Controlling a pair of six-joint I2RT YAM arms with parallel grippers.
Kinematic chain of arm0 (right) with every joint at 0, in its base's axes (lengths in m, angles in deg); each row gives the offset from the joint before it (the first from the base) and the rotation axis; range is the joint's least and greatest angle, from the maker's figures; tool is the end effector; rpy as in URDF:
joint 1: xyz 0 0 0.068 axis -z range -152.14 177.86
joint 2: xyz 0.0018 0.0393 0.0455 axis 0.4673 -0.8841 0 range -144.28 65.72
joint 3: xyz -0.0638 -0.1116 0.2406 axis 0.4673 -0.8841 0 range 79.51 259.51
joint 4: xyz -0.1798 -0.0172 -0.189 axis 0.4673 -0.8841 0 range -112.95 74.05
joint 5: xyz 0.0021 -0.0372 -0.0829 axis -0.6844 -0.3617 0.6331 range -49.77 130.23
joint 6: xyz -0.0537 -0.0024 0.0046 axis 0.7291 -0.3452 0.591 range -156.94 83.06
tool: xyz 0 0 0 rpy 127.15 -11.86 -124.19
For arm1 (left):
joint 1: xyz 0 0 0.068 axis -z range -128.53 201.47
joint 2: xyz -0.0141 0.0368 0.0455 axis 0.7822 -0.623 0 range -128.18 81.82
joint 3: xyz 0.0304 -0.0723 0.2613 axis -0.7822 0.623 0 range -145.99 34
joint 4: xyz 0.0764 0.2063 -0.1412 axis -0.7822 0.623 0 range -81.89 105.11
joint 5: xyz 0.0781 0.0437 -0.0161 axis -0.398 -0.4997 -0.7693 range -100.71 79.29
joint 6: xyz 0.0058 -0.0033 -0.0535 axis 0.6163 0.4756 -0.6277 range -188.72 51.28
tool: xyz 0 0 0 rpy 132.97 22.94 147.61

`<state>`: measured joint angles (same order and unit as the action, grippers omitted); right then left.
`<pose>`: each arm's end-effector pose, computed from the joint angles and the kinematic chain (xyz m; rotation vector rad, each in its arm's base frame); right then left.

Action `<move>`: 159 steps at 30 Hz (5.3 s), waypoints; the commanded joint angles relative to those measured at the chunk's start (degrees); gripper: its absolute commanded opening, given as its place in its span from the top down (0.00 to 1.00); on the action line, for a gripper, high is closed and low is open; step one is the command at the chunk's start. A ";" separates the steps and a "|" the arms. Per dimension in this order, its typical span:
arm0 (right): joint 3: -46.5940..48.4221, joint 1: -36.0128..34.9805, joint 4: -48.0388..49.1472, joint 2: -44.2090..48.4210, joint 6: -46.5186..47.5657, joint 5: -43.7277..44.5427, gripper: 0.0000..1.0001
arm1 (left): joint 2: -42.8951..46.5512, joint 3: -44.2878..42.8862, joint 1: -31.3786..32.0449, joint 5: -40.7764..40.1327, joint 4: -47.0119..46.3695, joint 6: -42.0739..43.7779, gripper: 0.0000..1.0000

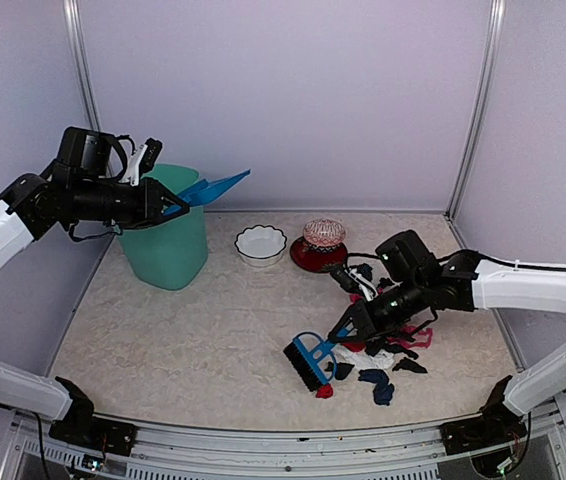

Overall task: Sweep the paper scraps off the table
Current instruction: Sweep the paper scraps at the center of the board, then sweep the paper scraps into the dustpan.

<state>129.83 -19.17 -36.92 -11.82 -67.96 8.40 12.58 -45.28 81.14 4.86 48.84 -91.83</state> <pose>0.1756 0.2160 0.2348 -0.6541 2.5815 1.2233 0.2127 -0.1322 0.4069 0.2959 2.1781 -0.8230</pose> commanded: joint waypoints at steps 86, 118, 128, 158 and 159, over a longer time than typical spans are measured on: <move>10.06 24.17 21.80 -23.24 77.82 25.29 1.00 | 0.85 13.76 34.91 -25.17 1.35 -3.07 1.00; -0.37 16.97 9.82 8.15 47.95 55.19 1.00 | -10.12 14.89 39.41 -24.05 -3.86 4.70 1.00; 3.12 17.89 -7.09 3.64 22.46 65.04 1.00 | -16.67 15.93 42.52 -25.66 -8.08 10.87 1.00; 3.16 15.72 -12.12 -9.80 18.30 54.55 1.00 | -26.64 17.37 44.24 -21.97 -15.09 17.36 1.00; 3.01 15.32 -12.23 -9.68 18.02 54.33 1.00 | -27.31 17.00 44.17 -21.65 -15.33 17.62 1.00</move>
<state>133.20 -2.38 -46.32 -20.39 -48.42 66.45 -12.60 -25.54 125.11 -18.20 35.88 -76.14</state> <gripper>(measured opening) 0.043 0.158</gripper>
